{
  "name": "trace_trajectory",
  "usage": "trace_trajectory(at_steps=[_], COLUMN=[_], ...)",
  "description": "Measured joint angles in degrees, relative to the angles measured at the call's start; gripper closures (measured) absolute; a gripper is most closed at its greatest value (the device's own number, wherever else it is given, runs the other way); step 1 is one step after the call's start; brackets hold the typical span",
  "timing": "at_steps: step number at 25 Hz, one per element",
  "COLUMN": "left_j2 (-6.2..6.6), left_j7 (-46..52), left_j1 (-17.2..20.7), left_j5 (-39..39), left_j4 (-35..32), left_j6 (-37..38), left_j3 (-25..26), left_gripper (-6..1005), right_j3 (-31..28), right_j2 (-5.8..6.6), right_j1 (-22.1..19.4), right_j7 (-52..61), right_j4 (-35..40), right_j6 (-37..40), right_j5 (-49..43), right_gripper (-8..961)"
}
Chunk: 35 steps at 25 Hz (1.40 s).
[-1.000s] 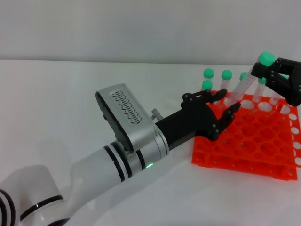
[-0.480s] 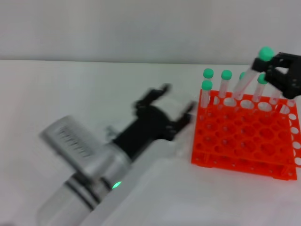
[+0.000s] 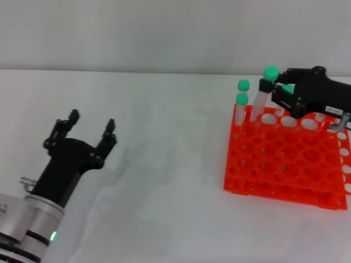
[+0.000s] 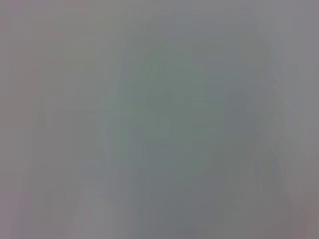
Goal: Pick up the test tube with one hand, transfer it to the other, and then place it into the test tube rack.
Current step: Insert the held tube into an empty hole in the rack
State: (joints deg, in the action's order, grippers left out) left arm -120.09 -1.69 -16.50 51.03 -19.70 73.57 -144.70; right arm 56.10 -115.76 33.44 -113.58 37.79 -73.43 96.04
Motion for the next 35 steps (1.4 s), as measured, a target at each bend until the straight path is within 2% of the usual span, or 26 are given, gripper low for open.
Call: trace_trajectory(at_steps=[9, 35], left_j2=[0.11, 0.21], left_j7=[0.1, 0.1], left_j1=[-0.4, -1.5], left_j5=[2.8, 2.8], left_j4=[2.0, 2.1], left_j6=[-0.2, -0.3], left_j3=[0.1, 0.6], left_gripper=[231, 237], right_j3=[8.8, 9.0], right_j2=[-0.14, 0.36], right_j1=[0.8, 0.2], right_j7=[-4.1, -3.1], right_j4=[-2.5, -3.0], right_j6=[9.9, 12.5], right_j5=[5.9, 5.8], right_gripper=[749, 749])
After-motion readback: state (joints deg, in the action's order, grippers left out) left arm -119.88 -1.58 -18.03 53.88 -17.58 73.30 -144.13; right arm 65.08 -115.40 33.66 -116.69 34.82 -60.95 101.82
